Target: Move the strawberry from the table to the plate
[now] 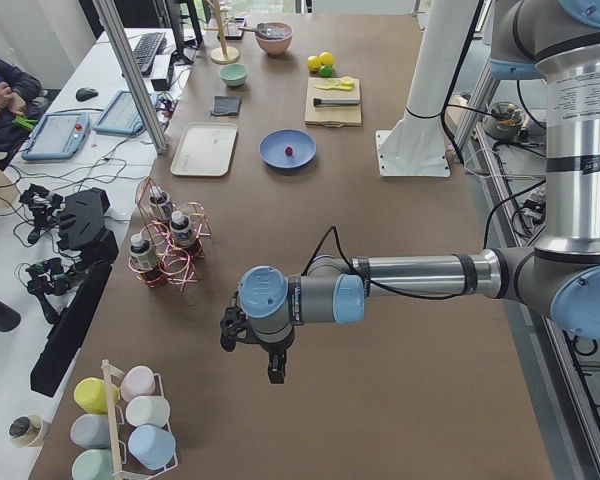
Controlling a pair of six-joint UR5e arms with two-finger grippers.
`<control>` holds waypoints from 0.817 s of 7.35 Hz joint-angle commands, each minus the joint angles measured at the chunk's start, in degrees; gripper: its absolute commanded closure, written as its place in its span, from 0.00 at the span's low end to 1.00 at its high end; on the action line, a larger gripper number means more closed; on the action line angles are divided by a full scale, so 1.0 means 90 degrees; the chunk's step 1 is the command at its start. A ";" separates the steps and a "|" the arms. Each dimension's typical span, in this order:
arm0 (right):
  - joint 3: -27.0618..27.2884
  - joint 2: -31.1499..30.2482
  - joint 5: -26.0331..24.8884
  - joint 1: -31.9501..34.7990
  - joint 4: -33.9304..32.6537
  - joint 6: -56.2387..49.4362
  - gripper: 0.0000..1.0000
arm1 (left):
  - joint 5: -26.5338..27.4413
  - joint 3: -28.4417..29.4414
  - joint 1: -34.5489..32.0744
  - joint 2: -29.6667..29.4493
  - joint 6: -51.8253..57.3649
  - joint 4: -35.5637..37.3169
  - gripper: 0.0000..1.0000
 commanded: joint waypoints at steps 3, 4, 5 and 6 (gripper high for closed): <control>0.0018 -0.0047 0.0004 0.0000 0.0000 -0.0014 0.00 | 0.0006 -0.0006 0.0000 0.0031 0.0000 0.0000 0.02; -0.0002 -0.0047 0.0004 0.0000 0.0000 -0.0004 0.00 | 0.0006 0.0003 0.0000 0.0031 -0.0009 0.0000 0.02; 0.0027 -0.0047 0.0004 0.0000 0.0000 -0.0004 0.00 | -0.0004 0.0003 0.0000 0.0031 -0.0009 0.0000 0.02; 0.0056 -0.0038 0.0004 0.0000 0.0000 -0.0004 0.00 | 0.0006 0.0003 0.0000 0.0031 -0.0019 0.0000 0.02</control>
